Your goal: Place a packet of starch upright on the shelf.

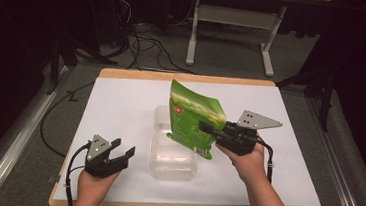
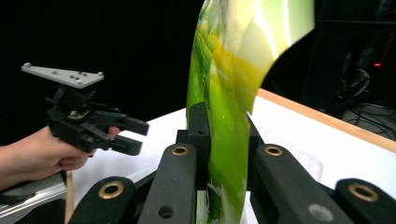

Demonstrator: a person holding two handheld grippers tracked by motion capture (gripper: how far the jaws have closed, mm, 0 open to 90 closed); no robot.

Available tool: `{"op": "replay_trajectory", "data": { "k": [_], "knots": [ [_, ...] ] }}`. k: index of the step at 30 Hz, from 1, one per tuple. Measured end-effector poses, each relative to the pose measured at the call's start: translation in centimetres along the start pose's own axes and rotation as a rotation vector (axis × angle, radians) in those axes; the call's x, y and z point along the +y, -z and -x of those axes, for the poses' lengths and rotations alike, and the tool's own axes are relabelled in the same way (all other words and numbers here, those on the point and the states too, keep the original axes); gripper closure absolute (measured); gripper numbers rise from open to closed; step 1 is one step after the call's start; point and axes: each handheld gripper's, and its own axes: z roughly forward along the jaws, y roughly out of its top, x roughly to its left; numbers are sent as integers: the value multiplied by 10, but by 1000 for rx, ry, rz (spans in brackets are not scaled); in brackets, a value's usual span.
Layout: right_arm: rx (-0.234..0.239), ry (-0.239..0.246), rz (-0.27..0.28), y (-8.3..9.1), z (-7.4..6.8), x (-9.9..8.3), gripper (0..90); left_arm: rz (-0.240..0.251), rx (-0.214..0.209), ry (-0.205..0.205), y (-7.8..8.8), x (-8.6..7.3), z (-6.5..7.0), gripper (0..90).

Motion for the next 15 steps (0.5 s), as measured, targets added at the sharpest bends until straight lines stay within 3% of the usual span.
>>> {"op": "replay_trajectory", "data": {
  "k": [8,15],
  "knots": [
    [100,15,-27,-13,-3,0,832,-8,13,-9,-1,0,2,418],
    [140,19,-69,-24,-2,-4,831,-9,11,-6,0,-1,2,413]
  ]
}}
